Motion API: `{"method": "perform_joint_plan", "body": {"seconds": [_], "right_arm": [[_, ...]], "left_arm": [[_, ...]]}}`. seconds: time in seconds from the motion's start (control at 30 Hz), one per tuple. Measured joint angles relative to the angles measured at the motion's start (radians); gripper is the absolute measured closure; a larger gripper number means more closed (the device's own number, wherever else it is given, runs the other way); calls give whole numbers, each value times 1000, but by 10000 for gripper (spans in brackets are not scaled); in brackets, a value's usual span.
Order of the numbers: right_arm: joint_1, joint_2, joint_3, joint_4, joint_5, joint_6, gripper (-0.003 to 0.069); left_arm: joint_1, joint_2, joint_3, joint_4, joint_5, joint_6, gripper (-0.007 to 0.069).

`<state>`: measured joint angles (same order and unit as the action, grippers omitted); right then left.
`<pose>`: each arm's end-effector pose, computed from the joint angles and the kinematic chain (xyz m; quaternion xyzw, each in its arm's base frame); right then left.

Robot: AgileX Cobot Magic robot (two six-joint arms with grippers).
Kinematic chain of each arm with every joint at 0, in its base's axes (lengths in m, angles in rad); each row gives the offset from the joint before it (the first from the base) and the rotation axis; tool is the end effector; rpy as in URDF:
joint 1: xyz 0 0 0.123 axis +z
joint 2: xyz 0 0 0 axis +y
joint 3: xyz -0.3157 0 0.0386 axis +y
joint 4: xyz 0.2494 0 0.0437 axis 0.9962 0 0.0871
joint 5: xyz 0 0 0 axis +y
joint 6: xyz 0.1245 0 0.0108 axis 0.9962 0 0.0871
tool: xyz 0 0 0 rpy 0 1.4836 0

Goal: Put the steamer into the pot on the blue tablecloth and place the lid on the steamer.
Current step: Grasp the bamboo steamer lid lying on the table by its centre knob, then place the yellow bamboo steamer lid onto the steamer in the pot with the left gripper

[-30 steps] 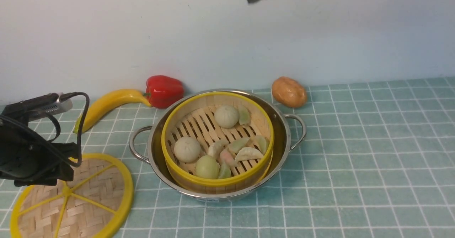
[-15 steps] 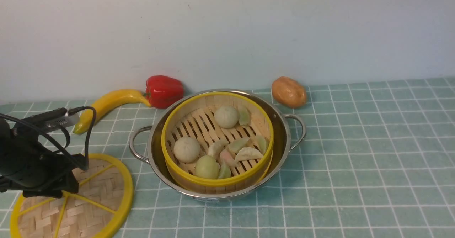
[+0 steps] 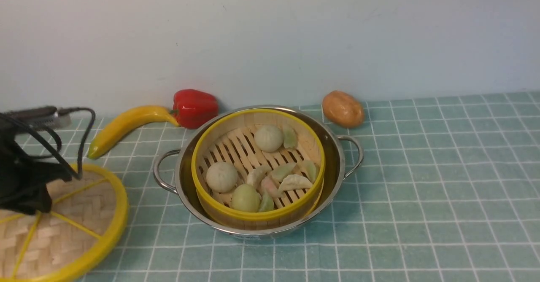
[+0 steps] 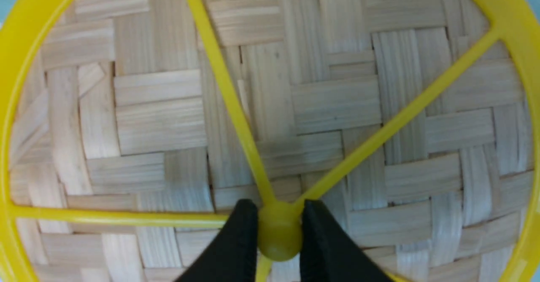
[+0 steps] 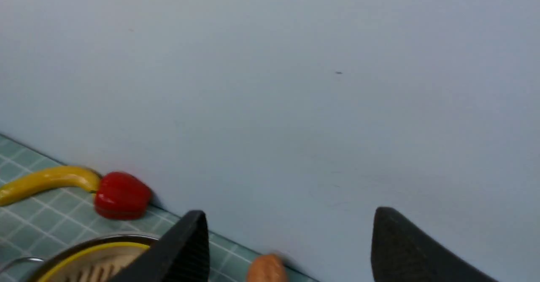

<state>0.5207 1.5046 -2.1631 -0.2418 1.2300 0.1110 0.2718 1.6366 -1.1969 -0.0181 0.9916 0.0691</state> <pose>0.2711 0.1230 0.5720 -0.1491 0.8370 0.0471 0.5245 0.3199 0.0872 0.2471 -0.1046 0.9880 0.0112 0.1128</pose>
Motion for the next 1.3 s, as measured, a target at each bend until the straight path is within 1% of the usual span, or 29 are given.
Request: {"method": "perform_joint_plan", "body": {"seconds": [0.07, 0.13, 0.2, 0.23, 0.37, 0.4, 0.43, 0.47, 0.53, 0.6, 0.67, 0.77, 0.9, 1.3], "right_arm": [[0, -57, 76, -40, 0, 17, 154], [0, -127, 190, -76, -1, 42, 154], [0, -206, 324, -94, -1, 73, 154], [0, -253, 397, -97, -1, 86, 154], [0, -388, 655, -98, 0, 149, 154], [0, -436, 746, -98, 0, 178, 154], [0, -451, 776, -98, 0, 188, 154], [0, -510, 876, -97, 0, 224, 154], [0, -571, 1004, -91, 2, 276, 154], [0, -625, 1098, -78, 5, 313, 154], [0, -678, 1171, -62, 7, 338, 154], [0, -738, 1222, -37, 7, 356, 154], [0, -791, 1228, -22, 6, 372, 154], [0, -800, 1233, 0, 5, 376, 155]], "left_arm": [[-17, -29, -71, -5, 51, 1, 508], [-68, -49, -164, -23, 96, 11, 508], [-168, -49, -264, -39, 109, 14, 508], [-198, -44, -285, -43, 110, 14, 508], [-400, 30, -408, -34, 135, -3, 508], [-461, 61, -441, -18, 145, -9, 508], [-461, 68, -441, -15, 145, -12, 508], [-539, 127, -485, 18, 160, -31, 508], [-624, 205, -539, 71, 180, -60, 508], [-691, 269, -593, 128, 201, -86, 508], [-736, 324, -640, 176, 219, -107, 508], [-780, 384, -702, 213, 224, -117, 508], [-808, 433, -745, 220, 226, -124, 508], [-810, 484, -747, 220, 233, -131, 508]]}}
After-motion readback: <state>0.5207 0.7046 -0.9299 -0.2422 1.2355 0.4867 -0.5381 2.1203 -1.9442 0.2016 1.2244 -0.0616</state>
